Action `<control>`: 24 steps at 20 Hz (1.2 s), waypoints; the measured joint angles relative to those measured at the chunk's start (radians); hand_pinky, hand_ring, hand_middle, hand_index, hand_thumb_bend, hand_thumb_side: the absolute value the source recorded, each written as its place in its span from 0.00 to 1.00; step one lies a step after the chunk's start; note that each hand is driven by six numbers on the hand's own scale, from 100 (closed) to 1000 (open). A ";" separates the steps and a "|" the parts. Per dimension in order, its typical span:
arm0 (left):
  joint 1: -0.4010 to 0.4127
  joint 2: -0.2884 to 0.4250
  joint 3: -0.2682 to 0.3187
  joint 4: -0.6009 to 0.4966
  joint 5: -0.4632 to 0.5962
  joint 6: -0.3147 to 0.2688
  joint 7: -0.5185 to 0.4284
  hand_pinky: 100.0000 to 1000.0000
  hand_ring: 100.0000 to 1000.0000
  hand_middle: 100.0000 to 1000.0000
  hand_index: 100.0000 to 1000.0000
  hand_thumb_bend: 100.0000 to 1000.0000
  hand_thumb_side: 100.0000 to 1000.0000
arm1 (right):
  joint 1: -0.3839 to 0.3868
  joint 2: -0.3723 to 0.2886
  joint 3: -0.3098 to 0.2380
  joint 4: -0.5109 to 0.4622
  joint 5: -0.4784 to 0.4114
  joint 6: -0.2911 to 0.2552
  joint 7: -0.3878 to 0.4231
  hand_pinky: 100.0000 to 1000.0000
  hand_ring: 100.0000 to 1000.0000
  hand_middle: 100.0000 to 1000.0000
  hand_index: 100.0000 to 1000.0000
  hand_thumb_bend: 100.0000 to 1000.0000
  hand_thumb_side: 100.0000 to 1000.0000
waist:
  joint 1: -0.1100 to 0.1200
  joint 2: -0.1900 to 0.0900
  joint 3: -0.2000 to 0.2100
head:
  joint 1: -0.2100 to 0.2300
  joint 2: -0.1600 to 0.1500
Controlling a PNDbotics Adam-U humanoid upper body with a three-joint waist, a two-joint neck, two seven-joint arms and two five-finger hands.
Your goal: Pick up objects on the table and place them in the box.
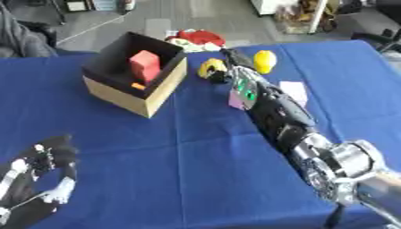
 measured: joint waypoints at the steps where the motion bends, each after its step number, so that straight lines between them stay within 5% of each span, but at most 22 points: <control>1: 0.000 0.000 0.000 0.000 0.000 0.000 0.000 0.70 0.61 0.62 0.85 0.00 0.06 | 0.001 0.000 0.000 0.004 0.000 0.003 -0.003 0.88 0.80 0.91 0.99 0.05 0.40 | 0.000 0.000 0.001 | -0.002 0.000; 7: 0.000 0.000 0.000 0.000 0.000 0.000 0.000 0.70 0.61 0.62 0.85 0.00 0.06 | 0.000 0.000 0.008 0.010 0.027 0.005 -0.006 0.88 0.81 0.92 0.99 0.08 0.36 | 0.001 0.000 0.003 | -0.006 0.000; 10: 0.000 0.000 0.000 0.000 0.000 0.001 0.001 0.70 0.61 0.62 0.85 0.00 0.07 | -0.012 -0.014 0.025 -0.029 0.056 -0.047 0.044 0.89 0.83 0.93 0.99 0.10 0.35 | 0.001 0.000 -0.009 | -0.005 0.000; 18: 0.011 0.006 0.007 0.000 -0.007 0.004 0.009 0.70 0.61 0.62 0.85 0.00 0.07 | 0.027 -0.124 0.116 -0.272 0.063 -0.345 0.409 0.91 0.87 0.96 1.00 0.18 0.43 | -0.003 0.000 -0.042 | 0.006 0.000; 24: 0.016 0.009 0.013 0.000 -0.009 0.003 0.012 0.70 0.61 0.62 0.85 0.00 0.07 | 0.091 -0.156 0.143 -0.324 0.044 -0.408 0.575 0.91 0.88 0.96 1.00 0.24 0.48 | -0.008 -0.001 -0.056 | 0.014 0.000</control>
